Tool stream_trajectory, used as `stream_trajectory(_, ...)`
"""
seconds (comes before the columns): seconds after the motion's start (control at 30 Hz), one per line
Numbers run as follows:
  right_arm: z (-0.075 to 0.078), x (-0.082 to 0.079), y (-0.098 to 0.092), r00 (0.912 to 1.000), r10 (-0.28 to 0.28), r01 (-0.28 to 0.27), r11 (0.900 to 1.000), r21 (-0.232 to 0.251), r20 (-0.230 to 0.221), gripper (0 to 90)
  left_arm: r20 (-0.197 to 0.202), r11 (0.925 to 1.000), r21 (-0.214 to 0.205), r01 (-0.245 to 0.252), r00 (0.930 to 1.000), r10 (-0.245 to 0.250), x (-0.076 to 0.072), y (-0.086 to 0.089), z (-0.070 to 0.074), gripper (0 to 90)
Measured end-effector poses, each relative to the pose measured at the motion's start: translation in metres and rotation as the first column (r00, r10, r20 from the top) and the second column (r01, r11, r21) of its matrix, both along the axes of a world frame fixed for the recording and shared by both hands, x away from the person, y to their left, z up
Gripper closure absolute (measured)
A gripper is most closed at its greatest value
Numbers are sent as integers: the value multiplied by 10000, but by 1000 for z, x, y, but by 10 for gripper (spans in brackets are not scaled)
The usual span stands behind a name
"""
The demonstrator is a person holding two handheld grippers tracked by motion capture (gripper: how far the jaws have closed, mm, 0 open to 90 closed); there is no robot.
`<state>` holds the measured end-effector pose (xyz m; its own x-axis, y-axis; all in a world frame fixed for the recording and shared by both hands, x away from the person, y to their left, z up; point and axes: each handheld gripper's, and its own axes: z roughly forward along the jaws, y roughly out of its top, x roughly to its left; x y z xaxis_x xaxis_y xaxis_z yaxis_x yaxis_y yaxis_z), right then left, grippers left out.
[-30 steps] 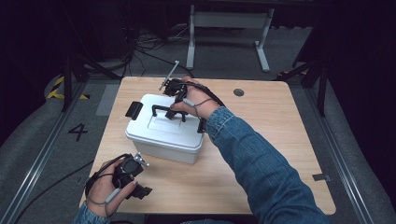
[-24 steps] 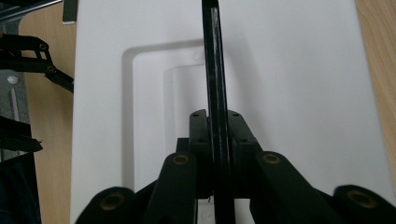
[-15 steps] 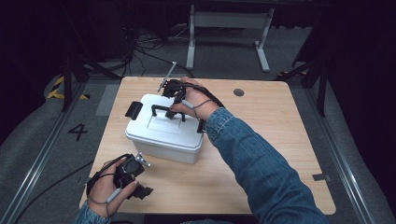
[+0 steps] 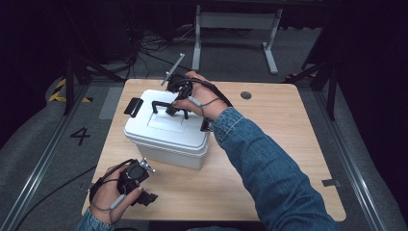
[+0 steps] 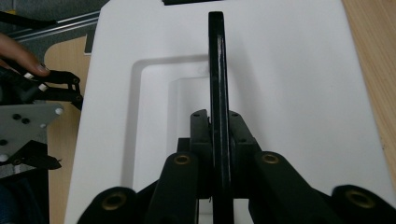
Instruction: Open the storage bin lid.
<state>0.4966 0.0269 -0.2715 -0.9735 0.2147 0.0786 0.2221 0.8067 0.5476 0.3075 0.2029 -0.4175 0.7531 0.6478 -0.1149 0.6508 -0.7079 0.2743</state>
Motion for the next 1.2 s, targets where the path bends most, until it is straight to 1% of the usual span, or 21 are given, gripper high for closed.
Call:
stream_trajectory(0.03,2,-1,0,10000,-9,9,10000,39,5,844,-48,10000,-43,11,10000,-11,0,0,0,203)
stream_trajectory(0.1,7,-2,-2,9998,52,-53,10000,72,177,844,-84,10000,11,-8,10000,9,0,-1,0,204)
stream_trajectory(0.17,9,-2,-3,9998,74,-76,9999,92,203,843,-67,10000,4,-8,10000,8,0,-1,-1,204)
stream_trajectory(0.27,17,-4,-5,9996,105,-110,9998,174,264,843,-73,10000,-26,-58,10000,57,0,-1,-1,204)
stream_trajectory(0.37,24,-5,-8,9988,243,-252,9994,216,426,844,-56,10000,11,57,10000,-57,0,-2,-1,204)
stream_trajectory(0.53,29,-6,-11,9989,189,-201,9994,278,424,844,-49,10000,-29,17,10000,-17,0,-2,-1,204)
stream_trajectory(0.67,32,-6,-14,9987,191,-204,9995,260,467,844,-49,10000,-28,16,10000,-16,0,-2,-1,204)
stream_trajectory(0.7,34,-7,-15,9989,189,-198,9996,215,419,844,-61,10000,-26,17,10000,-17,0,-2,-1,204)
stream_trajectory(0.73,34,-7,-16,9986,266,-276,9994,209,466,844,-65,10000,-23,29,10000,-29,0,-2,-1,204)
stream_trajectory(0.8,36,-9,-21,9985,288,-293,9995,101,456,844,-76,10000,-39,47,10000,-47,1,-2,-2,204)
stream_trajectory(0.93,39,-10,-28,9982,260,-265,9996,98,540,844,-120,10000,-48,7,9999,-8,0,-2,-2,204)
stream_trajectory(1.13,47,-15,-50,9964,-66,54,9999,146,839,844,-149,10000,36,50,9999,-49,1,-4,-2,204)
stream_trajectory(1.2,50,-15,-58,9960,-122,104,9997,206,886,844,-94,10000,24,86,9999,-86,2,-4,-3,204)
